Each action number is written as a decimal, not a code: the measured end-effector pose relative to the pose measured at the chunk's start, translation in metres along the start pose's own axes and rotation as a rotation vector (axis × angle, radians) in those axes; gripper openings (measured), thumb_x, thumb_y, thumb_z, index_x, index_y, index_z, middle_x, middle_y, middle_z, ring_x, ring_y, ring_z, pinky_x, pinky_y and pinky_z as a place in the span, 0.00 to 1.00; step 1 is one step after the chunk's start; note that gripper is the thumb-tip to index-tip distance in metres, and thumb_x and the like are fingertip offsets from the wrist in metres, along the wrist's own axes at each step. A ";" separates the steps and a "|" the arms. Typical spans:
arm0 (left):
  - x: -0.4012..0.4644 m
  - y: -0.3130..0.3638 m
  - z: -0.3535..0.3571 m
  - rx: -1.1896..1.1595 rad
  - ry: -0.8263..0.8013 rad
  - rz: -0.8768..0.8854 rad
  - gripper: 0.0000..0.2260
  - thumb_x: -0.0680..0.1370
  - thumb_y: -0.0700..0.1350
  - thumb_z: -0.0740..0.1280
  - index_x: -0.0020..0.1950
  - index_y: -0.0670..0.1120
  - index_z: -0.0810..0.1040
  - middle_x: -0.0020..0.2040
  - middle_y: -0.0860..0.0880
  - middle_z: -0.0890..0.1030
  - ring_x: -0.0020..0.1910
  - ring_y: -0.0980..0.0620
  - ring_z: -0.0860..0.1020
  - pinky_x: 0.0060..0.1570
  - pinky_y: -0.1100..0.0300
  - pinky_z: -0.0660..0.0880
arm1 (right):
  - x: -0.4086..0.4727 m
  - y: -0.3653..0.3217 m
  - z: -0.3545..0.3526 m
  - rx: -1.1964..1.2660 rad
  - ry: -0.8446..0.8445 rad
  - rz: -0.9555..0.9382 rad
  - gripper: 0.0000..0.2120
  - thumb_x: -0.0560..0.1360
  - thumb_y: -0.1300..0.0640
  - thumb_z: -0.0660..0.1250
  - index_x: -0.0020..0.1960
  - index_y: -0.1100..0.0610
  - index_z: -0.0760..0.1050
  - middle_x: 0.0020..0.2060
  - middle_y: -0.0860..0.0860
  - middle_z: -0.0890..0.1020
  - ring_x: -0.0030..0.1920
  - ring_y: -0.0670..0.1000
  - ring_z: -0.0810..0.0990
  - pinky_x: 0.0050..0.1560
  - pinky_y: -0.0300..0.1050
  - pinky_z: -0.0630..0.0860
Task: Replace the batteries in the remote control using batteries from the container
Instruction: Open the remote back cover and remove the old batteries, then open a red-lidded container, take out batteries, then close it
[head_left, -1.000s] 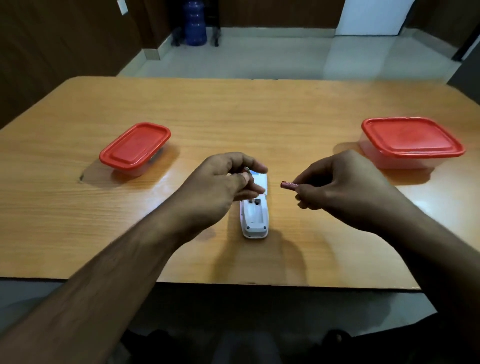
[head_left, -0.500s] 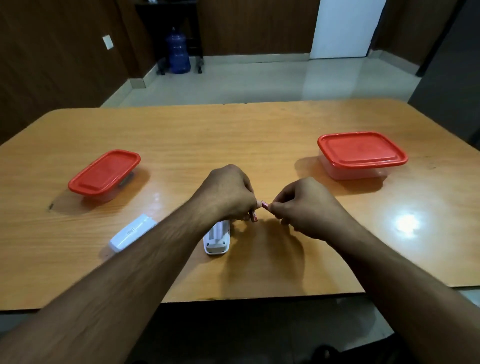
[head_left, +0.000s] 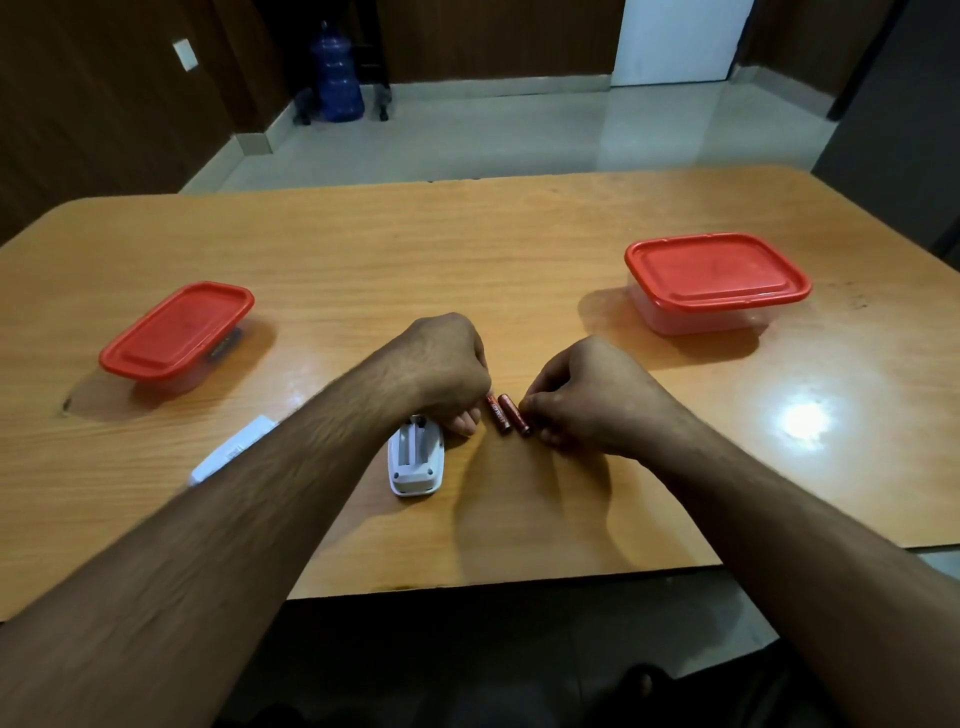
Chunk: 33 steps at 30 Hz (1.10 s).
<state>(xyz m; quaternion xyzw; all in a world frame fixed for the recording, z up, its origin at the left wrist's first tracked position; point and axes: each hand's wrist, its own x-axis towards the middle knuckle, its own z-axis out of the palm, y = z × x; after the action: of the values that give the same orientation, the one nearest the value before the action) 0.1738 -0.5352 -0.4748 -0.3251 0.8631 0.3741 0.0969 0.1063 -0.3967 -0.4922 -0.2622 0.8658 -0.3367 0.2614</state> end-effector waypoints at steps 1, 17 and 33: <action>0.000 0.000 0.000 -0.006 0.000 0.001 0.04 0.79 0.37 0.65 0.45 0.41 0.79 0.28 0.46 0.83 0.26 0.52 0.82 0.24 0.64 0.75 | 0.000 0.000 0.000 0.005 -0.004 -0.002 0.07 0.75 0.58 0.72 0.39 0.54 0.83 0.29 0.50 0.85 0.27 0.44 0.82 0.30 0.39 0.79; -0.006 0.026 -0.014 0.147 0.146 0.383 0.03 0.76 0.47 0.70 0.45 0.49 0.80 0.37 0.51 0.84 0.31 0.58 0.82 0.33 0.58 0.78 | -0.010 0.014 -0.062 0.028 0.323 -0.159 0.04 0.75 0.56 0.72 0.41 0.51 0.82 0.33 0.48 0.85 0.31 0.43 0.83 0.29 0.36 0.74; 0.084 0.141 0.045 0.685 0.083 0.784 0.40 0.66 0.63 0.74 0.74 0.53 0.66 0.73 0.51 0.70 0.70 0.49 0.69 0.64 0.56 0.67 | 0.014 0.145 -0.158 0.109 0.583 0.148 0.36 0.71 0.59 0.74 0.76 0.56 0.64 0.68 0.54 0.76 0.65 0.54 0.76 0.64 0.51 0.75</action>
<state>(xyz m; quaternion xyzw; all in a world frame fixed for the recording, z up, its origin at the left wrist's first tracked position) 0.0168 -0.4728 -0.4584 0.0584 0.9960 0.0653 0.0162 -0.0435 -0.2430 -0.4994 -0.0763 0.9018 -0.4236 0.0393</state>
